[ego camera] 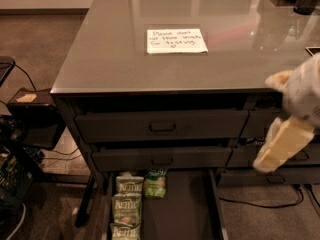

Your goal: Pick green rice chip bag from bottom drawer and place on counter

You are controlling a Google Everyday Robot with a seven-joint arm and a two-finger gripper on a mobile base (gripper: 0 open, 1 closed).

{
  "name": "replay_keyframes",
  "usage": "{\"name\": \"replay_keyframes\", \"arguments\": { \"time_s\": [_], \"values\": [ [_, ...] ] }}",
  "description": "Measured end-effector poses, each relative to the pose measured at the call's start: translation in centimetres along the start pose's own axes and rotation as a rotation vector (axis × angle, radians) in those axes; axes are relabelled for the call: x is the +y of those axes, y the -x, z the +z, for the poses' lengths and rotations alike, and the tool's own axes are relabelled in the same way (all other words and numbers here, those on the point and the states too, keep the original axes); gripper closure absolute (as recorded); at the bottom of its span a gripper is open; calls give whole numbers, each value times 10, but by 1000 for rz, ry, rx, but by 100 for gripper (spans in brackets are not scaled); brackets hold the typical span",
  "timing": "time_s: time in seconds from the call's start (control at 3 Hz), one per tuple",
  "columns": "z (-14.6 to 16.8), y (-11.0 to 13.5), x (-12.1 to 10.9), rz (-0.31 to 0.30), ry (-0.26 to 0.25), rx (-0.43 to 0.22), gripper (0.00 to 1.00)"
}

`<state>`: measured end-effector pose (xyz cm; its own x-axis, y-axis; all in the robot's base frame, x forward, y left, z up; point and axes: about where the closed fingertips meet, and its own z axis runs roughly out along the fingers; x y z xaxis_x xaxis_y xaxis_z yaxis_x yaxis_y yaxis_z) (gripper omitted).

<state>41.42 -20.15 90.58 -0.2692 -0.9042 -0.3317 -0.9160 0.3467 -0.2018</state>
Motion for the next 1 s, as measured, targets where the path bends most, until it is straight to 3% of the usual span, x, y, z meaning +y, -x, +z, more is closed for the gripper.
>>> {"name": "replay_keyframes", "arguments": {
  "time_s": [0.67,1.0],
  "values": [
    [127,-4,49,68,80,-78,0],
    [190,8,65,66,144,-90,0]
  ]
}}
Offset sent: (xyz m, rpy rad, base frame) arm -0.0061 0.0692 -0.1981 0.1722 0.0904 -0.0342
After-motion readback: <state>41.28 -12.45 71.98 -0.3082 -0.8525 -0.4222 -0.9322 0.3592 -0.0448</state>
